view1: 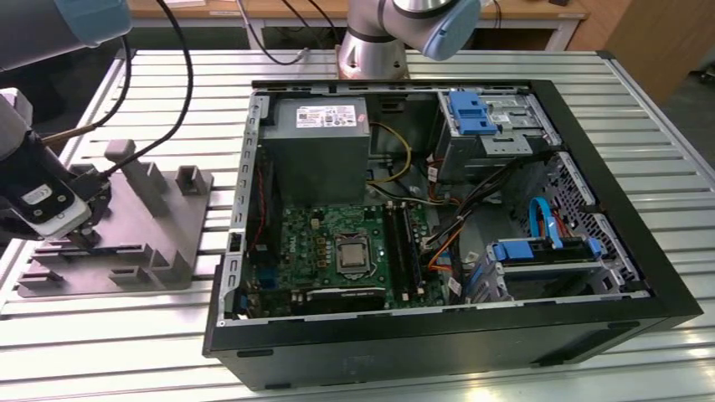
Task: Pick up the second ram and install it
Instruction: 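Pick up the second ram and move it above second insertion slot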
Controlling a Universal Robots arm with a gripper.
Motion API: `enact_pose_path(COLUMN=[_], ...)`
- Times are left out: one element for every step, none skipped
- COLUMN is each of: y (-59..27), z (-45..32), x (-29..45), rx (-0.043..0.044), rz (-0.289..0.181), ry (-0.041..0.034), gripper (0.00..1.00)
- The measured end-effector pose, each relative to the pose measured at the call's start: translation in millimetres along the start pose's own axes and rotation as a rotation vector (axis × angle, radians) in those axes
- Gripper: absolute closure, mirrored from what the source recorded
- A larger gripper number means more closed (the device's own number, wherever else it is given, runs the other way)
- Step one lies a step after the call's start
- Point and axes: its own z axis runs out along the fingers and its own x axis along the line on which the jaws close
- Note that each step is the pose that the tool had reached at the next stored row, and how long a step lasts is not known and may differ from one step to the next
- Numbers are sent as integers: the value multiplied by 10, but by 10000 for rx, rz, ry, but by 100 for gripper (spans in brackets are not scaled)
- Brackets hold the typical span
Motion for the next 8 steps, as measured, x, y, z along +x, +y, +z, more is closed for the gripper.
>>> enact_pose_path(y=[0, 0, 0, 0, 0, 0, 0, 0], z=[0, 0, 0, 0, 0, 0, 1, 1], x=[0, 0, 0, 0, 0, 0, 0, 0], rx=[2, 5, 7, 9, 11, 14, 15, 17], rz=[-127, -256, -390, -515, -640, -758, -879, -997], ry=[4, 9, 14, 18, 22, 26, 31, 35], gripper=[90, 90, 90, 90, 90, 90, 90, 90])
